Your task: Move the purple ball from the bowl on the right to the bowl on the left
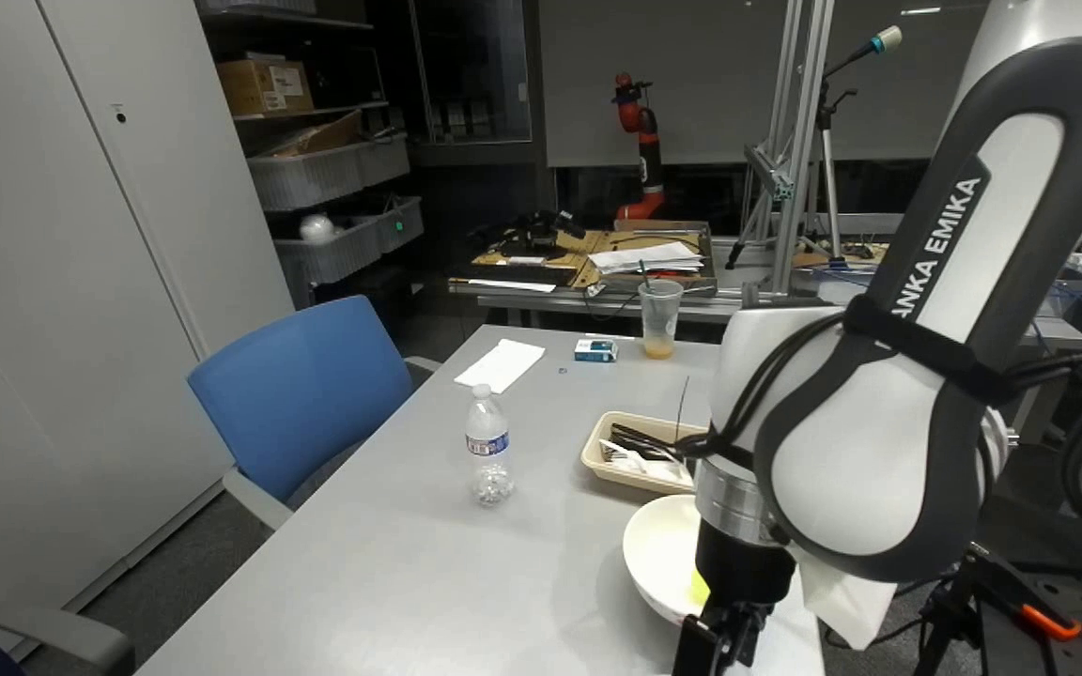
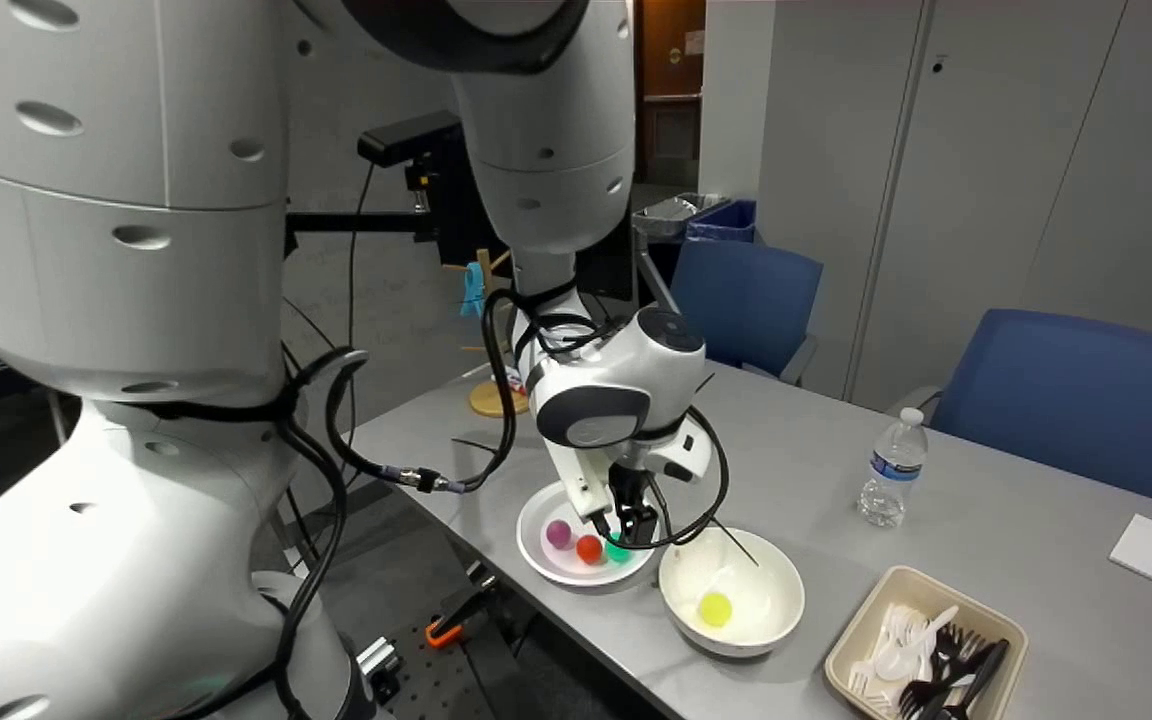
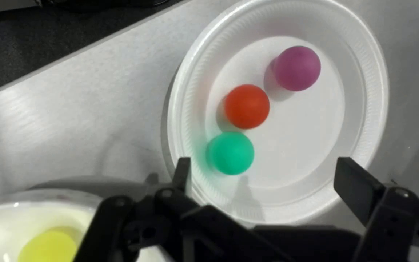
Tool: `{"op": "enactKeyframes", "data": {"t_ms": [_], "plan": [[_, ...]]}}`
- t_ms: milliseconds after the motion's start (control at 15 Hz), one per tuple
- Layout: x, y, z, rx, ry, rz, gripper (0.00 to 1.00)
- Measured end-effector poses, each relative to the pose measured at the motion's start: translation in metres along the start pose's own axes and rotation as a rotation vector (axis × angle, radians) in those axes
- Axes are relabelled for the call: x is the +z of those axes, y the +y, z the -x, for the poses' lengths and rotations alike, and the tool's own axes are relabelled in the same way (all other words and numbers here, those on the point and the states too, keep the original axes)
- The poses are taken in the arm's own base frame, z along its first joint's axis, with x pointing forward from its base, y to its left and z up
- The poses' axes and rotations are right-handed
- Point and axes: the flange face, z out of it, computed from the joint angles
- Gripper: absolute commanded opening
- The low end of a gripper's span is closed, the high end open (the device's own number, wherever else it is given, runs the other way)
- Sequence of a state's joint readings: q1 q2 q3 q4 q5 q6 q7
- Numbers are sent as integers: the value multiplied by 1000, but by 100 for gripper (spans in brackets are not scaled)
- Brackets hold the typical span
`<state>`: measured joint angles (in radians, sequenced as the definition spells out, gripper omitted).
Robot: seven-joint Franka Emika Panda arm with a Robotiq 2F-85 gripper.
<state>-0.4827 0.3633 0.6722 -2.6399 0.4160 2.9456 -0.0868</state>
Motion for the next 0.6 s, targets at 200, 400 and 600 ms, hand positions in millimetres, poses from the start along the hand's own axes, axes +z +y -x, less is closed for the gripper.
{"op": "enactKeyframes", "data": {"t_ms": [200,400,600], "plan": [[-24,-7,-9,-54,41,52,100],[-52,-9,-19,-157,65,143,100],[-77,-6,-34,-239,64,245,100]]}}
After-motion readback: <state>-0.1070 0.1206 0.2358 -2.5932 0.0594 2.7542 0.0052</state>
